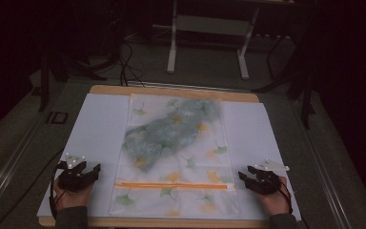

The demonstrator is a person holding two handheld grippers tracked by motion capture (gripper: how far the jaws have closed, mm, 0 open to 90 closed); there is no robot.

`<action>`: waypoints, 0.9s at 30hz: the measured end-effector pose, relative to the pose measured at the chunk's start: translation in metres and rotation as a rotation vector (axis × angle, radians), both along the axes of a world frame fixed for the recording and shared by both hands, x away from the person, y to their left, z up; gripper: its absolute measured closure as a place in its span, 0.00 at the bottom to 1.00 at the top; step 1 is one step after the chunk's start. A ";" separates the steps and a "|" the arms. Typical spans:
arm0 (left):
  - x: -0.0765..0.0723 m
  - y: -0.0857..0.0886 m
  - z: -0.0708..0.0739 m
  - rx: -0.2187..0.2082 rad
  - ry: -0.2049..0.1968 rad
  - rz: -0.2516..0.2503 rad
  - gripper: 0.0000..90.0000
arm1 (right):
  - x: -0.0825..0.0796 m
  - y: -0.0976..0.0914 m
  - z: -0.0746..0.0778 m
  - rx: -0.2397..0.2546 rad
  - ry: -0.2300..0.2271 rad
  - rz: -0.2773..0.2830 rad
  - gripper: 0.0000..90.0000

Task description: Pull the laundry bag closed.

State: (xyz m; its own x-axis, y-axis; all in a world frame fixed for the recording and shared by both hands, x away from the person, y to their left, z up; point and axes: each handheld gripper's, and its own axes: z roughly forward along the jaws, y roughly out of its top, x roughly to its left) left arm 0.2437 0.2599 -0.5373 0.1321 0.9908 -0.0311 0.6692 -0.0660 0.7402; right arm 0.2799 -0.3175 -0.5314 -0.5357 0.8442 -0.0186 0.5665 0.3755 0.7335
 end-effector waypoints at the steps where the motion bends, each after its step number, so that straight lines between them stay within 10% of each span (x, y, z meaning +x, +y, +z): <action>1: 0.000 0.000 0.000 0.000 -0.002 -0.008 0.52 | 0.000 0.000 0.000 0.000 -0.002 0.001 0.58; 27: 0.001 -0.005 0.003 -0.045 0.020 -0.139 0.57 | -0.002 0.014 0.005 -0.029 0.025 0.070 0.60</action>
